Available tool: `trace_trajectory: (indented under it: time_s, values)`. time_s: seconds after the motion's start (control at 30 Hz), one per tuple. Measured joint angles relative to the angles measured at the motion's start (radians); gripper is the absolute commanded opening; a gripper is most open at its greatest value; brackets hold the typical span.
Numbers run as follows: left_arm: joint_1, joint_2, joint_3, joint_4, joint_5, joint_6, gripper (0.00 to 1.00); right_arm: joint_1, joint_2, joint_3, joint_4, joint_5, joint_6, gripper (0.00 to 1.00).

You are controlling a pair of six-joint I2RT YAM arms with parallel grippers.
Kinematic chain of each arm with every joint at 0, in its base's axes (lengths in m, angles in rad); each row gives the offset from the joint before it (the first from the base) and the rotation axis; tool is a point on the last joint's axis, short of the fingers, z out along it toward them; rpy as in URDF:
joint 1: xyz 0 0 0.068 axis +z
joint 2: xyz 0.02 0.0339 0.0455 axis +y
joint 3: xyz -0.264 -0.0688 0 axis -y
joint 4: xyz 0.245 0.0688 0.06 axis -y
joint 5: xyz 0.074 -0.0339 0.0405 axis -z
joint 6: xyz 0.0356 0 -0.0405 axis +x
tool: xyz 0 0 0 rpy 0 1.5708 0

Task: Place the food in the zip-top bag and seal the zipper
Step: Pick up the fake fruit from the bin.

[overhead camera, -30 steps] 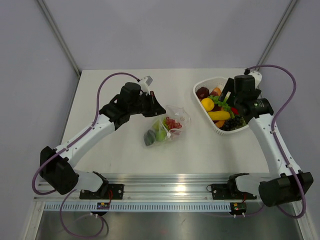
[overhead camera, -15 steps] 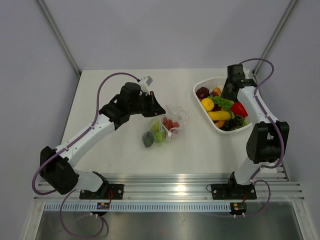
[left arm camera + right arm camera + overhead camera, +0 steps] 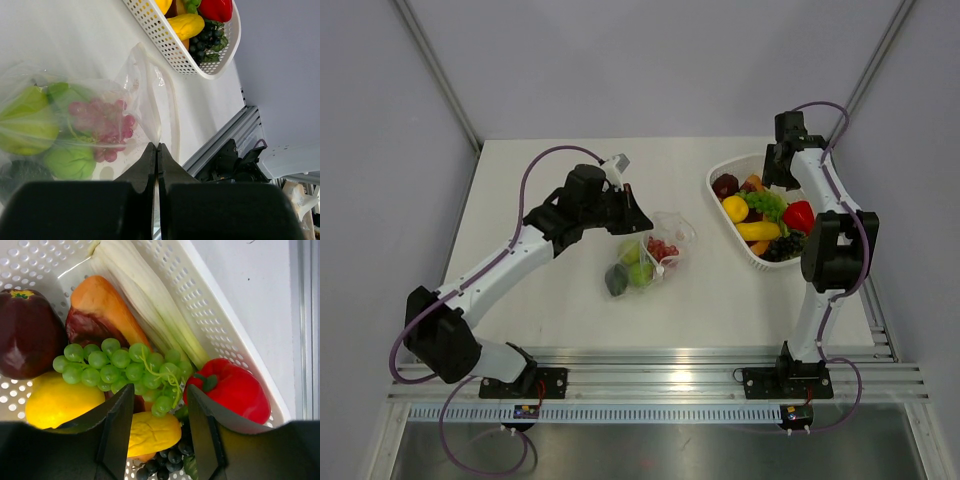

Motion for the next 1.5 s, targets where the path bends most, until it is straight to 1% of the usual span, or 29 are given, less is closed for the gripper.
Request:
trace_trajectory:
  time_s: [0.03, 0.17, 0.5, 0.8, 0.9, 0.93, 1.0, 1.03, 1.07, 1.13, 1.17, 1.2, 1.37, 1.5]
  values:
    - [0.0, 0.002, 0.001, 0.0, 0.0, 0.001, 0.0, -0.001, 0.012, 0.01, -0.006, -0.01, -0.008, 0.51]
    - [0.0, 0.011, 0.005, 0.0, 0.002, 0.008, 0.0, -0.003, 0.054, 0.045, -0.029, -0.039, -0.026, 0.51]
    - [0.0, 0.028, 0.005, 0.008, 0.007, 0.011, 0.0, -0.058, 0.084, 0.045, -0.037, -0.058, -0.047, 0.51]
    - [0.0, 0.031, 0.005, 0.009, 0.011, 0.011, 0.0, -0.062, 0.123, 0.052, -0.038, -0.095, -0.052, 0.5]
    - [0.0, 0.031, 0.005, 0.009, 0.011, 0.011, 0.0, -0.063, 0.131, 0.052, -0.038, -0.114, -0.053, 0.44]
    - [0.0, 0.032, 0.005, 0.009, 0.011, 0.011, 0.0, -0.063, 0.132, 0.052, -0.038, -0.12, -0.052, 0.39]
    - [0.0, 0.032, 0.005, 0.01, 0.012, 0.011, 0.0, -0.064, 0.132, 0.052, -0.036, -0.131, -0.052, 0.32]
    - [0.0, 0.032, 0.005, 0.01, 0.013, 0.011, 0.0, -0.064, 0.132, 0.052, -0.036, -0.138, -0.05, 0.28]
    - [0.0, 0.032, 0.005, 0.01, 0.013, 0.011, 0.0, -0.064, 0.132, 0.052, -0.036, -0.14, -0.05, 0.2]
    - [0.0, 0.032, 0.005, 0.011, 0.014, 0.011, 0.0, -0.064, 0.132, 0.052, -0.036, -0.14, -0.047, 0.12]
    - [0.0, 0.032, 0.005, 0.011, 0.014, 0.011, 0.0, -0.064, 0.132, 0.052, -0.036, -0.14, -0.044, 0.04]
    - [0.0, 0.032, 0.005, 0.011, 0.015, 0.011, 0.0, -0.064, 0.132, 0.052, -0.036, -0.141, -0.043, 0.0]
    - [0.0, 0.034, 0.005, 0.015, 0.019, 0.011, 0.0, -0.064, 0.122, 0.051, -0.038, -0.147, -0.023, 0.0]
    - [0.0, 0.034, 0.005, 0.016, 0.022, 0.011, 0.0, -0.063, 0.073, 0.037, -0.04, -0.158, -0.008, 0.0]
